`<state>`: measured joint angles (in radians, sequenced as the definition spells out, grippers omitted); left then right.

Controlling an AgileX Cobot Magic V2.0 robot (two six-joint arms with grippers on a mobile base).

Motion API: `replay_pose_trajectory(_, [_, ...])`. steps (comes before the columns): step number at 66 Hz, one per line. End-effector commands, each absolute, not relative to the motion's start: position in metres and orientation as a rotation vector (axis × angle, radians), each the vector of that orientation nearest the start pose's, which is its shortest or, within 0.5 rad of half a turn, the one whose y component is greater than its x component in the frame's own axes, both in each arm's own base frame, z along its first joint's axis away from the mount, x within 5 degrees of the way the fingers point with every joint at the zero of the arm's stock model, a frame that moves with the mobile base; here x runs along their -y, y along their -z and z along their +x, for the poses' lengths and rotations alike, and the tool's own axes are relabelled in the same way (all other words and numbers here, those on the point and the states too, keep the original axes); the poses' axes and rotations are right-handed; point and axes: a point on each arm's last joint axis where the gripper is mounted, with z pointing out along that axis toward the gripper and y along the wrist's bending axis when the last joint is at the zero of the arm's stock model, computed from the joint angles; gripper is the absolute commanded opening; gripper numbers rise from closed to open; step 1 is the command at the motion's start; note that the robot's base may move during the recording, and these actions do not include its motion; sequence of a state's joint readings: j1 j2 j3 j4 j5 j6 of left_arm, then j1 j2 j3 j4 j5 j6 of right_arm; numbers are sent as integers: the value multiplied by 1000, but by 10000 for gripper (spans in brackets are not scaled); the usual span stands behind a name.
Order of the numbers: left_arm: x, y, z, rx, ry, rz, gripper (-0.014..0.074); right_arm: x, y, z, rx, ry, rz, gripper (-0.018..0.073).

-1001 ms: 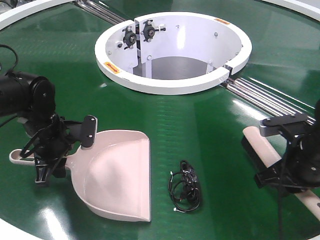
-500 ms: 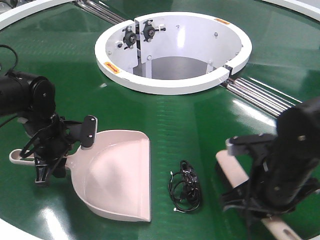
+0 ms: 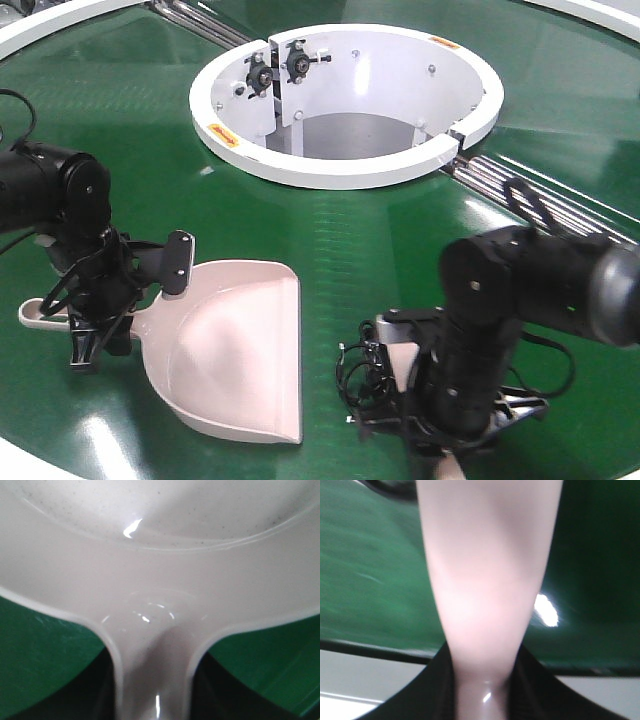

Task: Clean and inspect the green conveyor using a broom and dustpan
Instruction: 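Sweep the black cable with the brush into the held dustpan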

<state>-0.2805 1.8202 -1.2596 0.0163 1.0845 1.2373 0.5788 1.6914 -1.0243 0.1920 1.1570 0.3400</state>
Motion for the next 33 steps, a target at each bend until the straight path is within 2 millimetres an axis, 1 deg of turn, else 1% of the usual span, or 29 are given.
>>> replay_pose_trajectory(1, [97,-223,328,-2231,-46,2092,-7,-188,-210,238,-3292,-243,-314,-5])
replay_pose_trajectory(6, [97,-223,328,-2231,-46,2092,-7,-202,-215,249,-3285,-275,-354,-5])
replay_pose_trajectory(7, [97,-223,328,-2231,-46,2092,-7,-205,-214,250,-3291,-276,-361,-5])
replay_pose_trajectory(13, [97,-223,328,-2231,-46,2092,-7,-225,-220,264,-3286,-347,-437,-5])
replay_pose_trajectory(17, [97,-223,328,-2231,-46,2092,-7,-238,-220,273,-3284,-396,-472,-5])
replay_pose_trajectory(24, [97,-223,328,-2231,-46,2092,-7,-265,-226,288,-3237,-515,-539,-5])
replay_pose_trajectory(25, [97,-223,328,-2231,-46,2092,-7,-268,-223,289,-3244,-522,-540,-5])
replay_pose_trajectory(26, [97,-223,328,-2231,-46,2092,-7,-272,-228,292,-3220,-550,-546,-5])
replay_pose_trajectory(33, [97,-223,328,-2231,-46,2092,-7,-292,-232,300,-3167,-642,-605,-5])
